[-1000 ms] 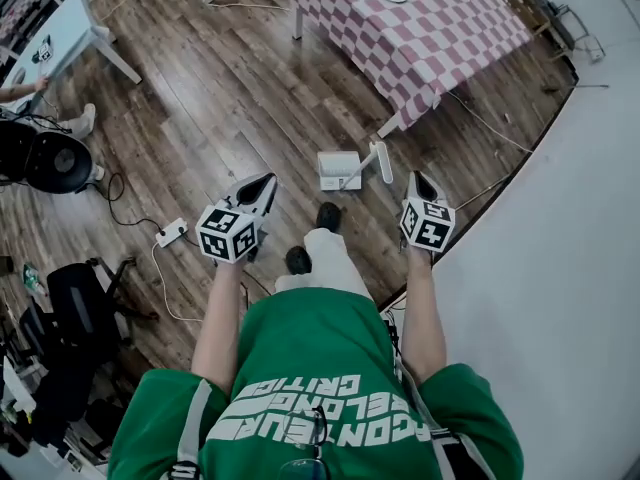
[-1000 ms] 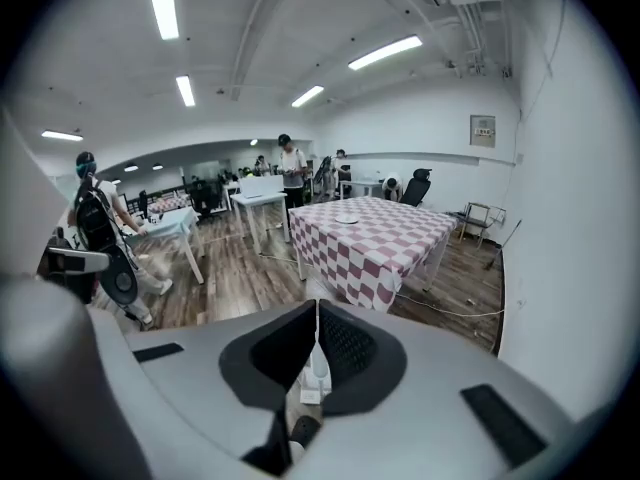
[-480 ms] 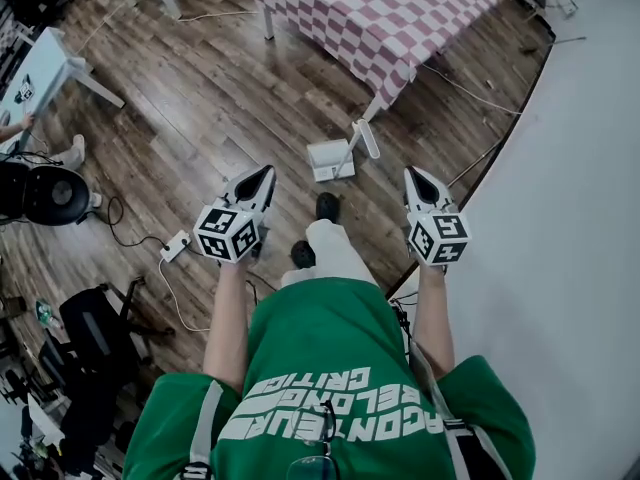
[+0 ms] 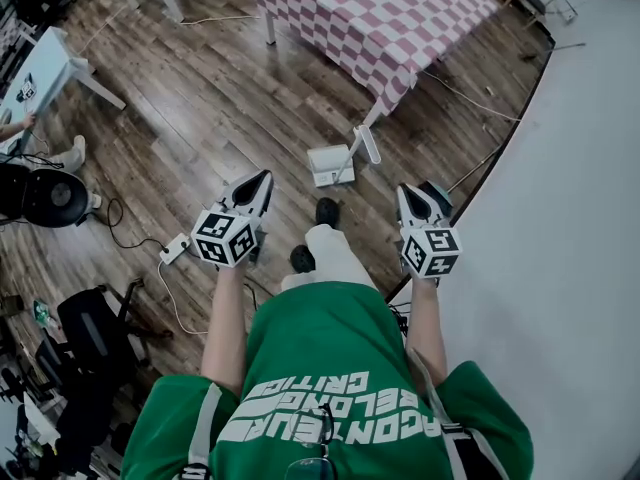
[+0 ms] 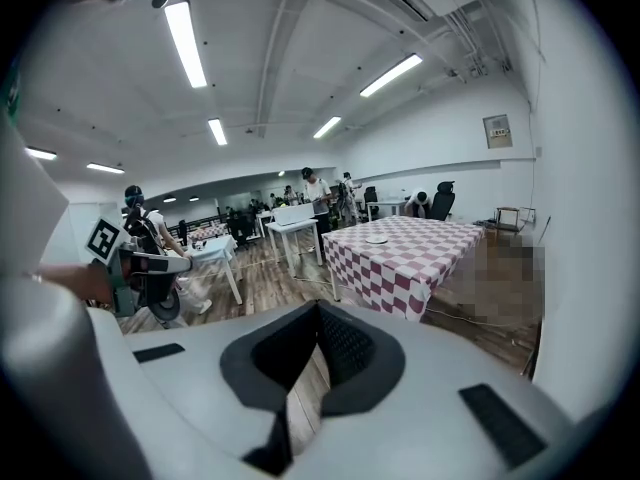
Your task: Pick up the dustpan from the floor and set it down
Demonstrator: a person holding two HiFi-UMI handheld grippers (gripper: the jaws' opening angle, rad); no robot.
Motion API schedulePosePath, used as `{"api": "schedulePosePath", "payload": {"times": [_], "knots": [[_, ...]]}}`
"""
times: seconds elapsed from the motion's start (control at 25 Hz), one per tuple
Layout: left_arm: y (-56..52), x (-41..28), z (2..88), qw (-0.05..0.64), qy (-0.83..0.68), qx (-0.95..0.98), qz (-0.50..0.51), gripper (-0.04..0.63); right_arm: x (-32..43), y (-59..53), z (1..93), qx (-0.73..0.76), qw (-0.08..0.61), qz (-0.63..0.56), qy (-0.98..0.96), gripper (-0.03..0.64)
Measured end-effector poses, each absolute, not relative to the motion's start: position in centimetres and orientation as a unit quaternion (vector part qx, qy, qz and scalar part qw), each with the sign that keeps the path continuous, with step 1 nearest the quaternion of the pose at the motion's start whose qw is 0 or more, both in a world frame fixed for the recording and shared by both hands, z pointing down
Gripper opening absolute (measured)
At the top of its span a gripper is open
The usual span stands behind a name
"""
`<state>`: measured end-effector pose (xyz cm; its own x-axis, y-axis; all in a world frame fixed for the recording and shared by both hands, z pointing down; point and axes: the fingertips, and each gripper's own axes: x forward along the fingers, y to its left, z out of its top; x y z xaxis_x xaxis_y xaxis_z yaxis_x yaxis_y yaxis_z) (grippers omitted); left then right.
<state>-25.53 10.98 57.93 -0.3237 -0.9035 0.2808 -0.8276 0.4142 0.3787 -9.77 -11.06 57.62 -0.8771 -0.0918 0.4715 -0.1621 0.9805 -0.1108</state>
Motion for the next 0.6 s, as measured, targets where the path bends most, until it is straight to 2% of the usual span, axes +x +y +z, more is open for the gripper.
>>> {"api": "schedulePosePath", "payload": {"times": [0.6], "knots": [[12.0, -26.1, 57.7, 0.225, -0.814, 0.528, -0.087, 0.003, -10.6, -10.4, 57.9, 0.059, 0.249, 0.061, -0.965, 0.008]]}}
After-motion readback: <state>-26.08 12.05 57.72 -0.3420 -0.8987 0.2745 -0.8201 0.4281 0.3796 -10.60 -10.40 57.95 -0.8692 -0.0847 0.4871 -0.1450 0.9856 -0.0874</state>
